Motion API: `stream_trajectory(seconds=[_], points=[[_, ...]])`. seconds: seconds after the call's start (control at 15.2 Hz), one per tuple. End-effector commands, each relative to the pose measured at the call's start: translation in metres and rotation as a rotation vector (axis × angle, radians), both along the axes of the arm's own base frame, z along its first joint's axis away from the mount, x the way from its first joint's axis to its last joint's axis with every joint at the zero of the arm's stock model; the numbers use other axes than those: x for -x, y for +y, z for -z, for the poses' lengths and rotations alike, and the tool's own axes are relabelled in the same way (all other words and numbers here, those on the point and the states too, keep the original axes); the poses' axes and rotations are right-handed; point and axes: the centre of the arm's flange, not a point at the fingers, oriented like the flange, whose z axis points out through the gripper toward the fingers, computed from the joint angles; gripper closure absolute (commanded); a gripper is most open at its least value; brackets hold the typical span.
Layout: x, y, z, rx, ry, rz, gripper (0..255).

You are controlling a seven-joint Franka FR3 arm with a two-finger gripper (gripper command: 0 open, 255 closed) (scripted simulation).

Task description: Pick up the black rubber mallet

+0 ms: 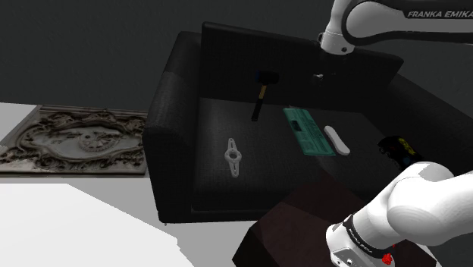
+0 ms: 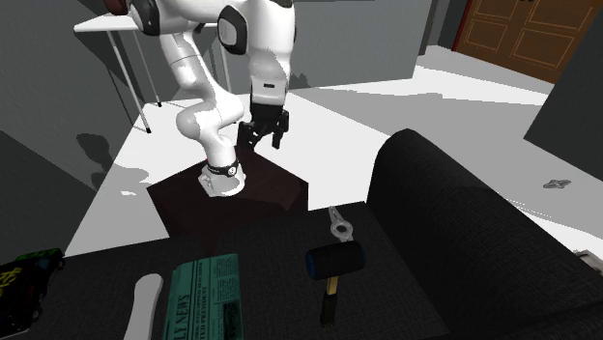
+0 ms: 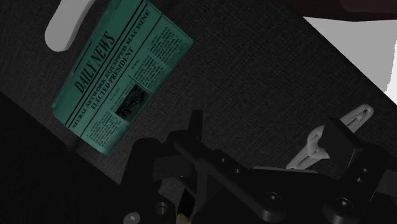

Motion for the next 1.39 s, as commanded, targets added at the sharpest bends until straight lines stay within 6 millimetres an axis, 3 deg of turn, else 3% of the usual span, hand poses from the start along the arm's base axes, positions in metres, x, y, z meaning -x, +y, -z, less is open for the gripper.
stream_trajectory(seconds=[0.0,0.66,1.32], points=[[-0.021,-0.009,0.005,0.006,-0.007,-0.042,0],[-0.138,-0.038,0.020,0.028,-0.037,-0.240,0],[-0.259,-0.044,0.032,0.051,-0.067,-0.439,0]])
